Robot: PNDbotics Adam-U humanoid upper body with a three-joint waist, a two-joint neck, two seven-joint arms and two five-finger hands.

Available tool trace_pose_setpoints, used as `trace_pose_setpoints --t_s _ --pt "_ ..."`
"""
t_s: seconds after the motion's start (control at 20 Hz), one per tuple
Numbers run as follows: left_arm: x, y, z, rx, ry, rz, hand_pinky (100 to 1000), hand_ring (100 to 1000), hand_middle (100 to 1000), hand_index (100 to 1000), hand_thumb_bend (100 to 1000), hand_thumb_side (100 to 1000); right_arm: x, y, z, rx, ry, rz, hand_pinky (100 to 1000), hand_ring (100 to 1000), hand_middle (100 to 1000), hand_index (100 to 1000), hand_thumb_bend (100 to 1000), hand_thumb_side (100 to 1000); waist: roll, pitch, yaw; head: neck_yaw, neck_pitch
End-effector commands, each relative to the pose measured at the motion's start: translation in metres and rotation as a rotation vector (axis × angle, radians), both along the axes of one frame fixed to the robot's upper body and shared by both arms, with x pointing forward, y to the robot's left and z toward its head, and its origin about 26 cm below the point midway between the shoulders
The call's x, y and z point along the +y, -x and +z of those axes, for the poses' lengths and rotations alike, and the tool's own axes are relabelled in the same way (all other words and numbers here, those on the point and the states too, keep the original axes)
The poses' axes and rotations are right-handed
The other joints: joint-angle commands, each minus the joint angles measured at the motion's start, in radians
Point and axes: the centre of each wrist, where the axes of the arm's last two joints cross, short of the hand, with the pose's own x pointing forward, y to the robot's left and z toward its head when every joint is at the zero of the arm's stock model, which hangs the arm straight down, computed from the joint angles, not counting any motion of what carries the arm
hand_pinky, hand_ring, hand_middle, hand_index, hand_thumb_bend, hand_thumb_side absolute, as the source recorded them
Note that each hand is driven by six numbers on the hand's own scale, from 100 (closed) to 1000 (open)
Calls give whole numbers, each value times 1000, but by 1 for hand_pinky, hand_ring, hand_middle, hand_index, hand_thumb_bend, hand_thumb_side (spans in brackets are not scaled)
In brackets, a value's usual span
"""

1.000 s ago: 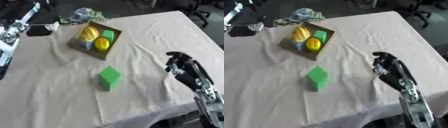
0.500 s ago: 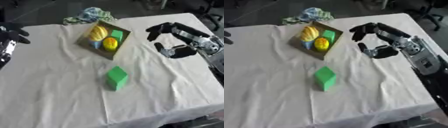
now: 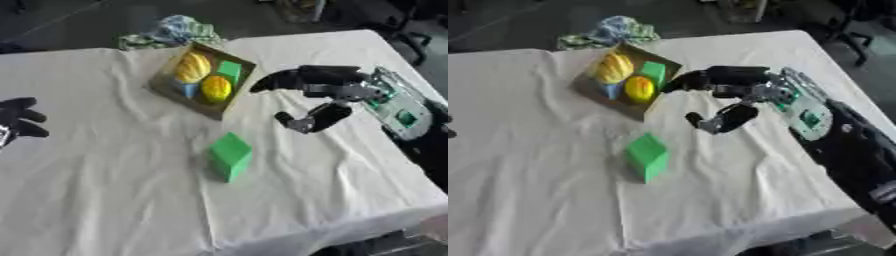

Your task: Pick up objects on the table and place them in the box.

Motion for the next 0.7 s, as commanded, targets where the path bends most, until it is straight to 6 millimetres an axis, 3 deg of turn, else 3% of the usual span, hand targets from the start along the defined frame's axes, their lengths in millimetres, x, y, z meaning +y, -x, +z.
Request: trace_pose_setpoints --t_s 0.05,0.35,0.7 --pt "0 -1 4 -10 -16 -11 687 570 600 829 100 874 19 0 15 -114 308 282 879 974 950 1000 100 399 -13 -17 4 -17 -4" --pt "-2 -1 3 0 -22 -33 687 568 598 831 100 888 58 9 19 -232 406 349 903 990 963 1000 114 473 -15 -12 11 -33 -4" --pt "-4 0 0 17 -28 -52 687 567 597 833 100 909 67 21 -6 -210 446 389 900 988 964 1000 100 522 -21 -13 11 -40 -4"
